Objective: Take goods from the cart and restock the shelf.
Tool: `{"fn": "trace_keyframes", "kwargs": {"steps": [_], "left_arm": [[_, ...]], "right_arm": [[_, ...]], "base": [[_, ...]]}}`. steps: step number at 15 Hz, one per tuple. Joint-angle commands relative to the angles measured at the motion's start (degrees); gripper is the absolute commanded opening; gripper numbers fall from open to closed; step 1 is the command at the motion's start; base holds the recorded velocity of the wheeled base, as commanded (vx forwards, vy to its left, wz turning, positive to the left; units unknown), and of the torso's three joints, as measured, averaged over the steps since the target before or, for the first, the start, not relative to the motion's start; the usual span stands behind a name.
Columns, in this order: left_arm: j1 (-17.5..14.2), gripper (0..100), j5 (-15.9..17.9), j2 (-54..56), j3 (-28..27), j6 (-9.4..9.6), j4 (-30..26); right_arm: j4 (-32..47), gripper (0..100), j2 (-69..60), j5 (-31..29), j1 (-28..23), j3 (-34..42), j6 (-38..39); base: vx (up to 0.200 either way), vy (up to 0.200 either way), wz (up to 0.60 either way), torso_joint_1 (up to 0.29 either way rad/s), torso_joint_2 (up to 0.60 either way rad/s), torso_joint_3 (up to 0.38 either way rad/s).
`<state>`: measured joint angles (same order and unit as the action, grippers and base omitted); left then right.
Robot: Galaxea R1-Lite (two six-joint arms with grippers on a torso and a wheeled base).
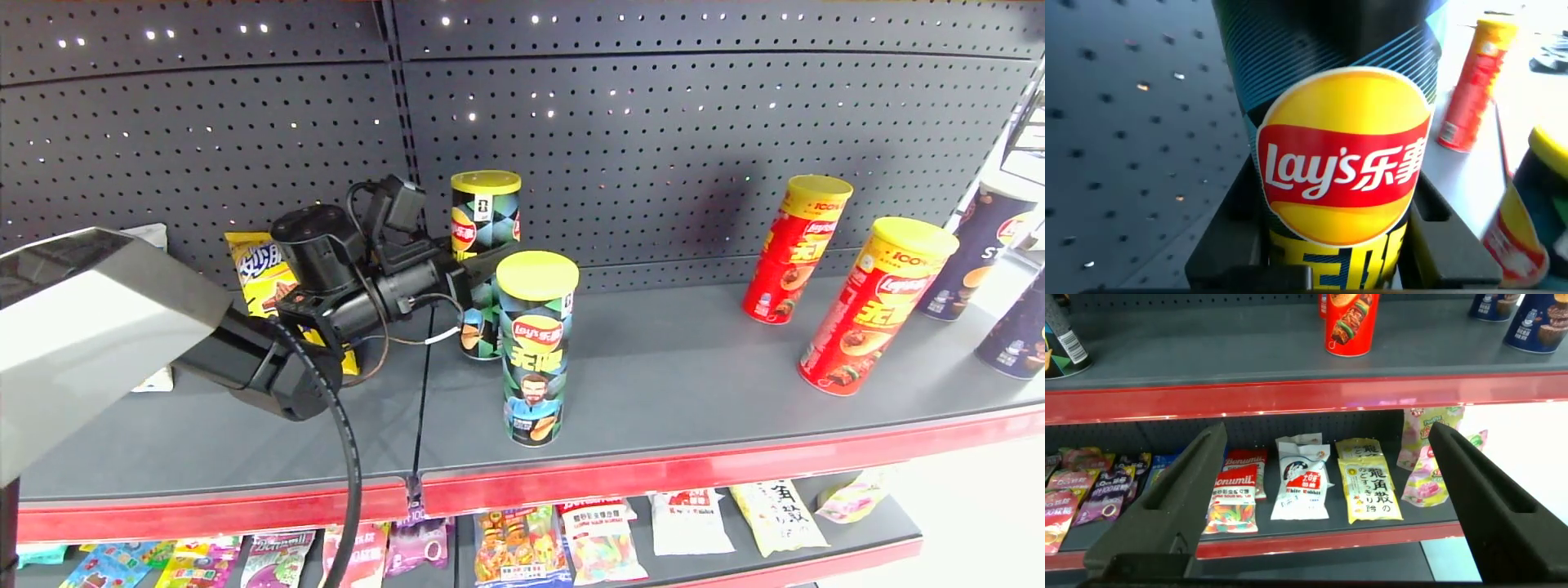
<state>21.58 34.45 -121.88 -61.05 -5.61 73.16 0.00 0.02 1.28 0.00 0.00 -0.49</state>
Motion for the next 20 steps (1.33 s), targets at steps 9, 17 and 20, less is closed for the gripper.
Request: {"fn": "trace_keyframes", "kwargs": {"steps": [9,17,20], "left_arm": [[-0.48,0,0.88,-4.94,-5.75,-0.02,-0.03],[-0.48,0,0.88,-9.34,-7.33,-0.11,5.07],[-0.48,0,2.55,-9.95,-8.21,-1.6,5.86]], "right_arm": [[0.0,100,-0.02,0.04,0.0,0.0,-0.04],[0.0,100,-0.02,0.04,0.0,0.0,-0.04],[0.09,100,-0.02,0.04,0.0,0.0,-0.04]], "base": [[0.0,0.0,0.0,0.0,0.0,0.0],[0.0,0.0,0.0,0.0,0.0,0.0],[0.0,0.0,0.0,0.0,0.0,0.0]]}}
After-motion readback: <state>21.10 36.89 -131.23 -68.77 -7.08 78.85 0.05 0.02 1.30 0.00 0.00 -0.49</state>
